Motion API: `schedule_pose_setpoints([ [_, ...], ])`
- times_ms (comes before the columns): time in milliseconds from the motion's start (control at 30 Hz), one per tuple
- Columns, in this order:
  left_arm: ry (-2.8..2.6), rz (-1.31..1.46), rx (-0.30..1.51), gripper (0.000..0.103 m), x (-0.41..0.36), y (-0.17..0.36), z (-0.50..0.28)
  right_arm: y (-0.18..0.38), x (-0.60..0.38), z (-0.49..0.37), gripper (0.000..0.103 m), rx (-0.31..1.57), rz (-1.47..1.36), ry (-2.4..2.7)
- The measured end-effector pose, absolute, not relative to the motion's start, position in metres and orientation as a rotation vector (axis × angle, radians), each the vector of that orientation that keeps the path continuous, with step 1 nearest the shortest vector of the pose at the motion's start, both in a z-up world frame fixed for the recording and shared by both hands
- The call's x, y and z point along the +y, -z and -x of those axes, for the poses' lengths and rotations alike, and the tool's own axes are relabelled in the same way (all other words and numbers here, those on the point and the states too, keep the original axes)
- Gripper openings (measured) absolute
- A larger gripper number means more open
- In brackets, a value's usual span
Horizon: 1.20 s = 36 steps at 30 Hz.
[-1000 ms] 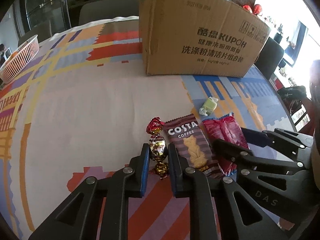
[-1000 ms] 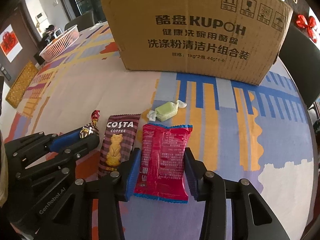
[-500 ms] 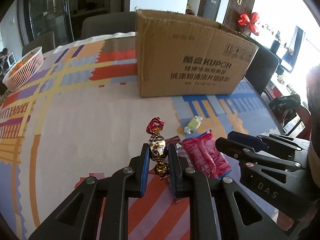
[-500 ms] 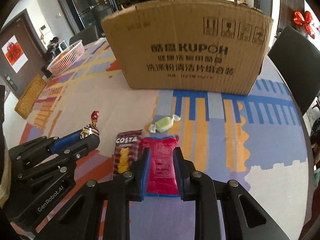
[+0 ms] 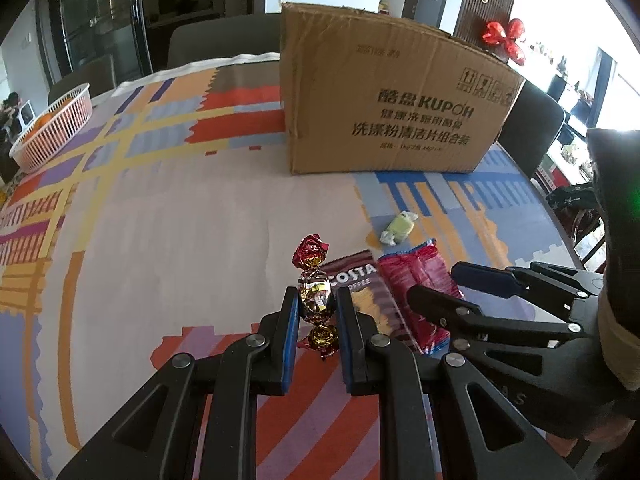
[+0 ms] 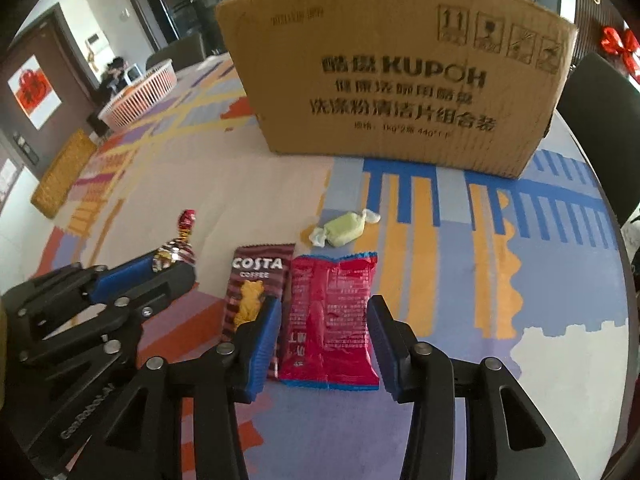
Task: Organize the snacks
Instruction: 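Grasp the red-pink bag with the right gripper while the left grasps the gold-wrapped candy, then carry the red bag and gold candy into the box and open both grippers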
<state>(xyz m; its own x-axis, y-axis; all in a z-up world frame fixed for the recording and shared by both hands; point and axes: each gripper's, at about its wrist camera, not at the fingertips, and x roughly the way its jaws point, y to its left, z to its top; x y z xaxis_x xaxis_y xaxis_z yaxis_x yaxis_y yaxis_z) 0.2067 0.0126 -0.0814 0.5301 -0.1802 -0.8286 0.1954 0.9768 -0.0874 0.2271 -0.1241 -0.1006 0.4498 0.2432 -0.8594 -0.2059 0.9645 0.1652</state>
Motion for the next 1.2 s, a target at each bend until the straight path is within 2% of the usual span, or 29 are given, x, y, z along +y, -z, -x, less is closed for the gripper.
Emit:
schedule_pose_setpoints([
  [233,0.227,-0.009,0.994,0.019,0.014,0.085,-0.208,0.111,-0.119,-0.234,0.046,1.088,-0.016,-0.254],
  [333,0.227,-0.009,0.998,0.019,0.014,0.087,-0.209,0.115,-0.114,-0.235,0.052,1.1,0.003,-0.262],
  [500,0.226,-0.015,1.004,0.019,0.013,0.089,-0.21,0.115,-0.109,-0.236,0.052,1.08,0.066,-0.245],
  [700,0.223,-0.012,1.001,0.019,0.009,0.088,-0.211,0.112,-0.113,-0.234,0.043,1.076,0.054,-0.24],
  [1200,0.262,-0.025,0.889,0.019,-0.016,0.035,-0.222,0.042,-0.157,-0.227,0.043,0.897,-0.022,-0.212],
])
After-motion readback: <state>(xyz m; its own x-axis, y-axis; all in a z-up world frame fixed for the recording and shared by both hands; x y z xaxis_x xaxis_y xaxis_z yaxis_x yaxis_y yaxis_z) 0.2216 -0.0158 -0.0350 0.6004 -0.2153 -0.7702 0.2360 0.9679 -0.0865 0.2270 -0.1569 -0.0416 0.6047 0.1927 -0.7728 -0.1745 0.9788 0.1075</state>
